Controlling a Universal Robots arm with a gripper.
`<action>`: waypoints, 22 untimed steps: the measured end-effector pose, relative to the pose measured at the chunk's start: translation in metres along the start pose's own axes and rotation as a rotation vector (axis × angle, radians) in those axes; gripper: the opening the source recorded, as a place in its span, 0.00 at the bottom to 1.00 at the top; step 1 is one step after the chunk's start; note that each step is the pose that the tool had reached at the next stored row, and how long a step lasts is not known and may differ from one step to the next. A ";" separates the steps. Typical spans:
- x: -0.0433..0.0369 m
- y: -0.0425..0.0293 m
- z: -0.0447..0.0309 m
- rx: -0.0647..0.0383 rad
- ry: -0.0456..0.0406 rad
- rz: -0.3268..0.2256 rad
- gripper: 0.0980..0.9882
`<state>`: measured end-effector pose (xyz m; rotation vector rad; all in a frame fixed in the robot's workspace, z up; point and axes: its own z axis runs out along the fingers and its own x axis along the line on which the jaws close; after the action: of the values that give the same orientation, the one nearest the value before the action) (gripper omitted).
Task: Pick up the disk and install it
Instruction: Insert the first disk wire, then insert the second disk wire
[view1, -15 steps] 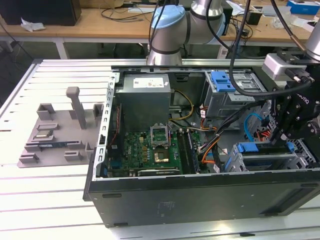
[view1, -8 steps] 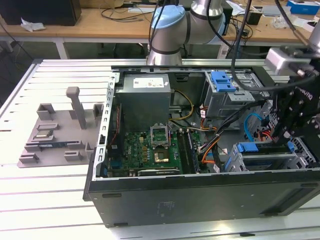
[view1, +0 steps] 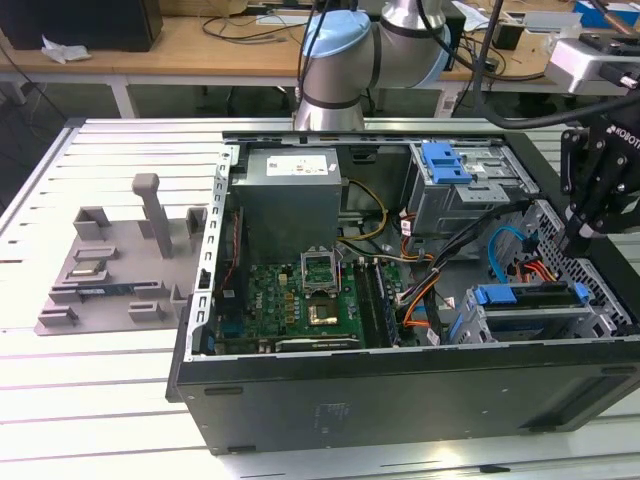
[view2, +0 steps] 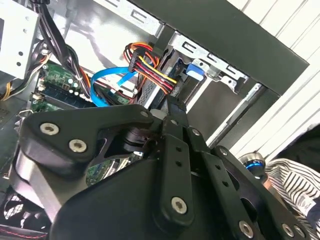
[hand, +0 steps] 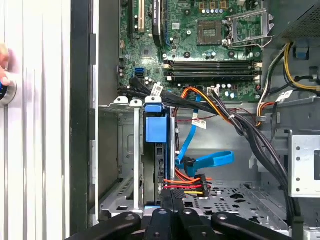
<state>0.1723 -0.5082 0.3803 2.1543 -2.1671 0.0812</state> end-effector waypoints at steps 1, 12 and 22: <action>0.0000 0.0000 0.0000 0.000 -0.0001 0.000 0.01; -0.0032 0.0020 -0.0003 0.000 -0.0035 0.000 0.30; -0.0083 0.0321 0.0081 0.002 -0.0111 -0.028 0.30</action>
<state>0.1400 -0.5005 0.3721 2.1908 -2.1433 0.0704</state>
